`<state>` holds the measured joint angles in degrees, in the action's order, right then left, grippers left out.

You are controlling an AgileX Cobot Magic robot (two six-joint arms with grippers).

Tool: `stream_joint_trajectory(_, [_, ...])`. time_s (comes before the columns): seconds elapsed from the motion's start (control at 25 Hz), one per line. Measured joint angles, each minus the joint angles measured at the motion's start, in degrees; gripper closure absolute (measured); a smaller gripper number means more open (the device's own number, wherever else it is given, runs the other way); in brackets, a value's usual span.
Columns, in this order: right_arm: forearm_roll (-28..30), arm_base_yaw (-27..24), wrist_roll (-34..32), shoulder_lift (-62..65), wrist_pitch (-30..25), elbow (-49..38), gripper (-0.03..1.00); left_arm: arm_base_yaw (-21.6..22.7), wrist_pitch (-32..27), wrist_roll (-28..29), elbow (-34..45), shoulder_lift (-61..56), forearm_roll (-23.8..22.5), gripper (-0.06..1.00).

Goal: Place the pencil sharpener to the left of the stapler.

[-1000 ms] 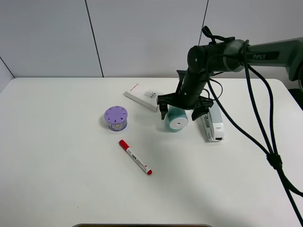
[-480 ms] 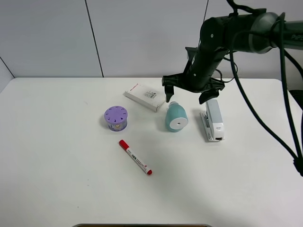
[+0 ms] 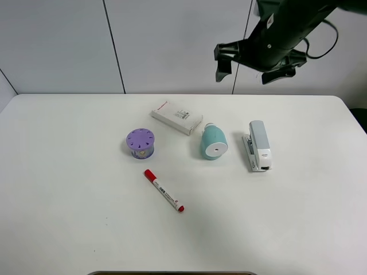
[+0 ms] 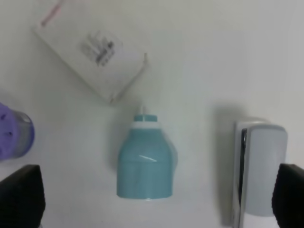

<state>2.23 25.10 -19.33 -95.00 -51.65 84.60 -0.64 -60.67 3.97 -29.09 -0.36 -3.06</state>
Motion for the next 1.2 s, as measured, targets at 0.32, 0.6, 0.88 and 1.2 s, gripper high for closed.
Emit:
stream_joint_trajectory(0.32, [4.59, 0.00, 0.45, 12.74, -1.71, 0.00, 0.02, 0.00, 0.00, 0.00, 0.00, 0.00, 0.00, -0.01])
stream_joint_trajectory(0.6, [8.47, 0.00, 0.45, 21.88, -3.87, 0.00, 0.02, 0.00, 0.00, 0.00, 0.00, 0.00, 0.00, -0.01])
stream_joint_trajectory(0.88, [12.24, 0.00, 2.31, 28.96, -6.71, 0.00, 0.02, 0.00, 0.00, 0.00, 0.00, 0.00, 0.00, -0.01])
stream_joint_trajectory(1.2, [13.53, -2.53, 7.39, 38.34, -8.03, 0.00, 0.02, 0.00, 0.00, 0.00, 0.00, 0.00, 0.00, -0.01])
